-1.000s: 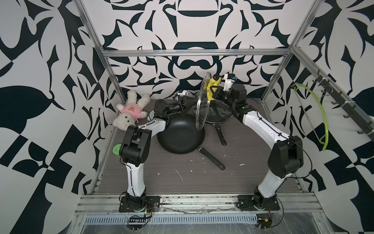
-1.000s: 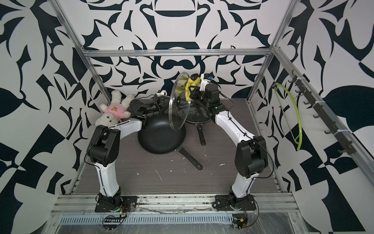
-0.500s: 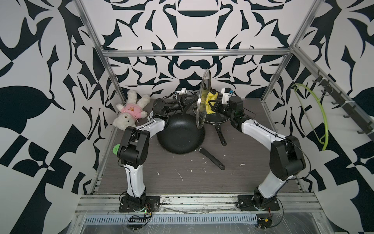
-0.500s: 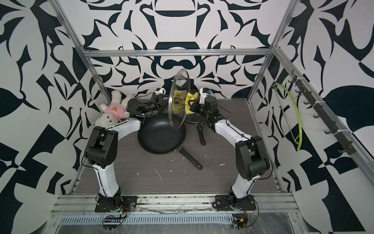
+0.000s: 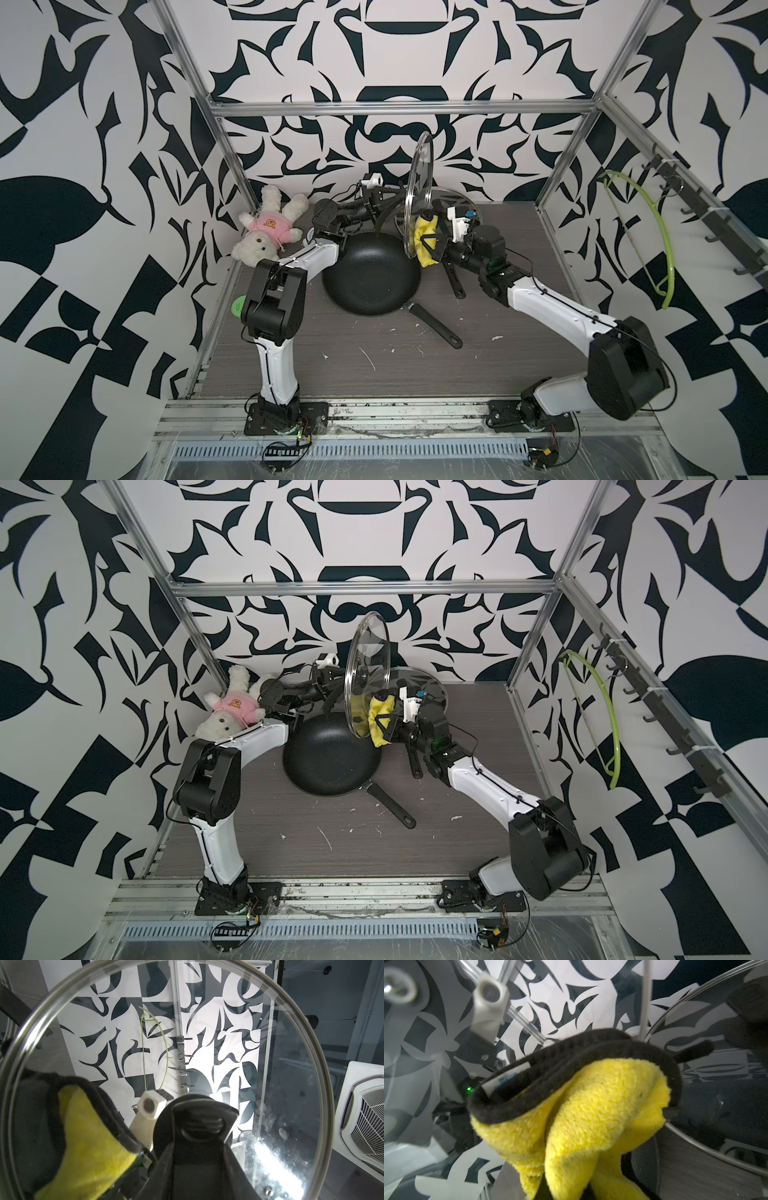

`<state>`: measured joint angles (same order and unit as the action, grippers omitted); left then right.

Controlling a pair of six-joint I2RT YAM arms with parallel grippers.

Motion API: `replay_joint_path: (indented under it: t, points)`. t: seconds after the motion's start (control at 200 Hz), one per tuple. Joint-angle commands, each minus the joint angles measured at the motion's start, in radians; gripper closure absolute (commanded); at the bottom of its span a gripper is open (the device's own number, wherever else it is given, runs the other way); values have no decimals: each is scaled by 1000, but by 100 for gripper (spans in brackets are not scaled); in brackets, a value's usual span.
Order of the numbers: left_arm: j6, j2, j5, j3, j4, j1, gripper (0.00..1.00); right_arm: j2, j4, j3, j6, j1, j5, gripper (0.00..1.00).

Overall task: Wipe the pot lid with a cloth
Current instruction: Wipe the pot lid.

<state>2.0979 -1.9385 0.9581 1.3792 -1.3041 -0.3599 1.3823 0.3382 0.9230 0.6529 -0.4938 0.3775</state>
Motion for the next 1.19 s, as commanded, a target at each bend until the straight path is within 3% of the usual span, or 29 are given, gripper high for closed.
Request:
replay_joint_path:
  t: [0.0,0.32,0.755,0.905,1.19]
  points:
    - [120,20,-99,78,-133,-5,100,-82,-12,0,-75,-74,25,100]
    - [81,-15,-60,80,-132,-3,100,-122,-62,150,-137,-157,45,100]
    - [44,-12,16,45,-133,-3,100,-45,-122,425,-238,-152,-130,100]
    - [35,-2,27,25,-133,-3,100,11,-117,500,-229,-102,-187,100]
    - [40,28,44,18,-132,-5,100,160,-105,609,-168,47,-120,100]
